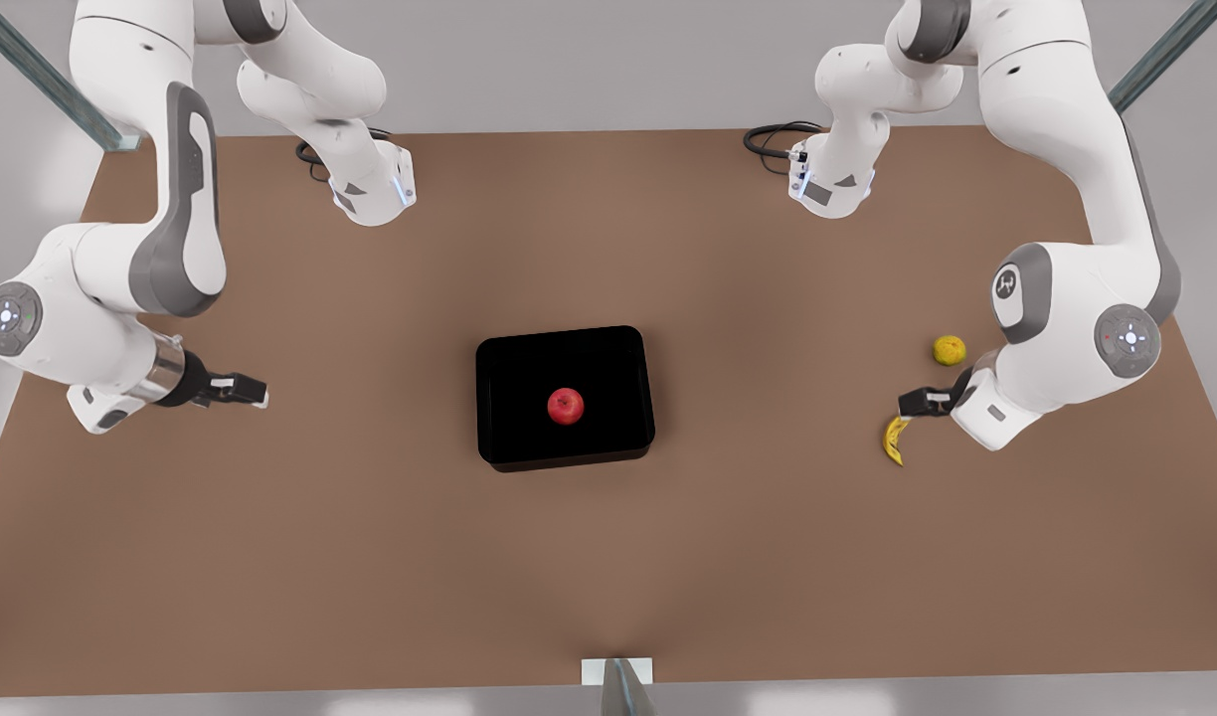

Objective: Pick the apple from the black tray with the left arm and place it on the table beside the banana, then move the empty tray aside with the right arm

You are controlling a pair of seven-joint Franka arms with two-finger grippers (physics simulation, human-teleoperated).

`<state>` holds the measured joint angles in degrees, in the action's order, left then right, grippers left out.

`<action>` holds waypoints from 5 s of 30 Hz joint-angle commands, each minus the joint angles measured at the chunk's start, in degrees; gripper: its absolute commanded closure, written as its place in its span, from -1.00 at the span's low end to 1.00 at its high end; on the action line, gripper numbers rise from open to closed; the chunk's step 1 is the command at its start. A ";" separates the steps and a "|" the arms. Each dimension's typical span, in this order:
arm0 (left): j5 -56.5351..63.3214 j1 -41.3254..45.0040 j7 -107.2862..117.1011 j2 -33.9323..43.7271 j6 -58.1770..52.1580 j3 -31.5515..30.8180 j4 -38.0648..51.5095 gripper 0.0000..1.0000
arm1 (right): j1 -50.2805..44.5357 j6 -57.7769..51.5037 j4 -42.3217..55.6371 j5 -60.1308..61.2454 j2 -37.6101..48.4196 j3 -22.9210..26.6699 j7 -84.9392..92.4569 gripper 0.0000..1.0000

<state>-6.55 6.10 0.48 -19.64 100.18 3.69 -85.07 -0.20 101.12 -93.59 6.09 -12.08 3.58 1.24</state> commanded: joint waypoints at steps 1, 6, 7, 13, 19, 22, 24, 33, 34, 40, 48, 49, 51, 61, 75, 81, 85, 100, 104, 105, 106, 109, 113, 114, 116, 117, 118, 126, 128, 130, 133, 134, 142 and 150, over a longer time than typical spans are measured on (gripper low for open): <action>-0.05 0.14 -2.85 -0.05 2.39 0.00 -0.01 -1.00 | -0.06 4.43 -0.18 -0.12 0.13 -0.06 0.25 -1.00; 11.38 15.25 6.90 0.04 3.71 -2.11 2.01 -1.00 | -2.35 11.99 0.52 -2.05 -6.64 -0.41 0.60 -1.00; 7.89 17.19 14.43 0.39 3.09 -2.46 1.84 -1.00 | -2.43 13.75 0.69 -2.05 -7.87 -0.41 0.60 -1.00; 5.32 30.28 48.12 -2.95 3.62 -6.68 1.40 -1.00 | -2.43 13.84 3.86 -2.23 -8.40 -0.50 0.08 -1.00; 5.23 35.21 60.60 -16.13 21.19 -6.59 6.49 -1.00 | -2.26 13.75 7.02 -3.90 -8.14 -0.06 0.08 -1.00; 9.71 37.67 62.45 -21.40 21.29 -6.50 12.65 -1.00 | -2.26 13.84 7.02 -3.98 -8.14 -0.06 0.16 -1.00; 10.15 38.37 63.76 -23.25 24.35 -6.50 12.65 -1.00 | -2.26 13.84 7.02 -3.98 -8.14 -0.06 0.25 -1.00; 12.26 41.10 69.30 -26.24 32.89 -6.24 8.69 -1.00 | -2.26 13.84 7.02 -3.98 -8.14 -0.06 0.43 -1.00; 12.52 41.01 69.13 -27.20 34.29 -6.06 9.75 -1.00 | -2.26 13.84 7.02 -3.98 -8.14 -0.06 0.43 -1.00; 14.81 41.36 68.95 -30.90 38.51 -6.15 10.45 -1.00 | -2.17 13.84 7.02 -3.98 -8.14 -0.06 0.52 -1.00; 17.71 42.24 68.87 -31.95 42.64 -6.15 9.92 -1.00 | -2.08 13.84 7.02 -3.98 -8.14 -0.06 0.60 -1.00; 18.06 42.33 68.87 -32.30 42.82 -6.15 9.92 -1.00 | -2.08 13.84 7.02 -3.98 -8.14 -0.06 0.60 -1.00; 20.96 42.33 68.87 -32.66 42.91 -6.15 9.66 -1.00 | -2.08 13.84 7.02 -4.07 -8.14 -0.06 0.60 -1.00; 22.02 42.33 68.95 -34.50 43.87 -6.15 9.22 -1.00 | -1.99 13.84 7.02 -3.98 -8.14 0.03 0.60 -1.00; 22.10 42.42 69.31 -34.94 43.79 -6.15 8.96 -0.44 | -1.99 13.84 7.02 -3.98 -8.14 0.03 0.60 -1.00; 17.46 38.29 60.53 -23.35 25.69 -6.41 8.87 -0.52 | -1.99 13.84 7.02 -3.90 -8.14 0.03 0.60 -1.00; 10.06 25.99 34.60 -12.35 6.09 -6.41 8.87 -0.52 | -10.07 4.18 7.11 -3.63 -2.60 -0.85 -14.77 -1.00; 13.31 3.74 -0.22 -20.35 21.37 -5.62 -2.64 -1.00 | -23.62 14.18 -6.95 1.03 0.48 -10.34 -40.62 -1.00; 13.23 3.57 -0.04 -20.35 20.93 -5.62 -2.47 -1.00 | -23.00 25.52 -10.90 -1.08 -1.63 -9.73 -40.09 -1.00; 13.05 3.57 0.49 -20.35 20.85 -5.62 -2.38 -1.00 | -23.00 29.39 -13.45 -1.08 -1.19 -9.73 -39.74 -1.00; 12.53 2.87 0.66 -20.79 20.76 -5.62 -2.29 -1.00 | -23.09 31.06 -14.42 -1.08 -1.11 -9.73 -39.65 -1.00; 11.73 1.55 0.49 -23.69 26.90 -4.57 -2.12 -1.00 | -23.18 35.63 -16.27 -1.17 -1.19 -9.99 -38.68 -1.00; 11.82 1.46 0.49 -25.62 31.48 -2.72 -2.38 -1.00 | -22.30 39.06 -18.03 -1.08 -3.83 -9.99 -33.41 -1.00; 11.82 1.46 0.49 -25.62 32.01 -2.63 -2.38 -1.00 | -22.30 39.06 -18.11 -1.08 -4.44 -9.99 -31.22 -1.00; 11.91 1.55 0.49 -26.06 33.06 -2.28 -2.56 -1.00 | -21.77 39.06 -18.64 -0.82 -4.45 -9.82 -26.03 -1.00; 12.70 1.55 0.49 -26.68 33.50 -2.11 -2.56 -1.00 | -21.77 39.06 -18.73 -0.64 -4.88 -9.82 -24.53 -1.00; 12.79 1.63 0.57 -26.86 33.50 -2.11 -2.47 -1.00 | -21.77 39.06 -18.73 -0.64 -5.76 -9.82 -23.57 -1.00; 14.37 1.02 0.57 -25.27 33.41 -0.61 0.43 -1.00 | -22.03 39.06 -19.87 -0.73 -10.60 -10.52 -15.04 -1.00; 14.55 0.84 0.66 -25.36 37.54 0.62 0.52 -1.00 | -21.86 39.06 -20.93 -0.64 -10.51 -10.08 -11.88 -0.98; 11.56 0.84 1.01 -25.36 38.42 0.71 0.61 -1.00 | -21.33 38.80 -22.68 -0.56 -9.10 -9.99 -10.12 -0.98; 10.77 0.84 0.75 -21.07 34.75 0.71 2.54 -1.00 | -21.33 38.98 -23.91 -0.56 -8.93 -9.99 -9.42 -0.96; 7.00 0.93 0.49 -15.89 25.63 0.53 3.59 -1.00 | -21.33 39.15 -23.91 -0.56 -9.63 -9.99 -9.24 -0.95; 3.83 1.02 -5.93 6.81 2.48 0.71 -5.72 -1.00 | -20.98 41.88 -23.56 0.50 -14.64 -10.08 -9.33 -0.52; 3.03 0.67 -6.63 2.76 1.95 0.35 -2.56 -1.00 | -20.98 39.24 -23.12 0.59 -13.41 -9.99 -9.77 0.41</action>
<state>-3.28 6.74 -2.17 -17.07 104.58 4.12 -87.68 -21.18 141.67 -116.77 6.60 -25.66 -6.41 -12.57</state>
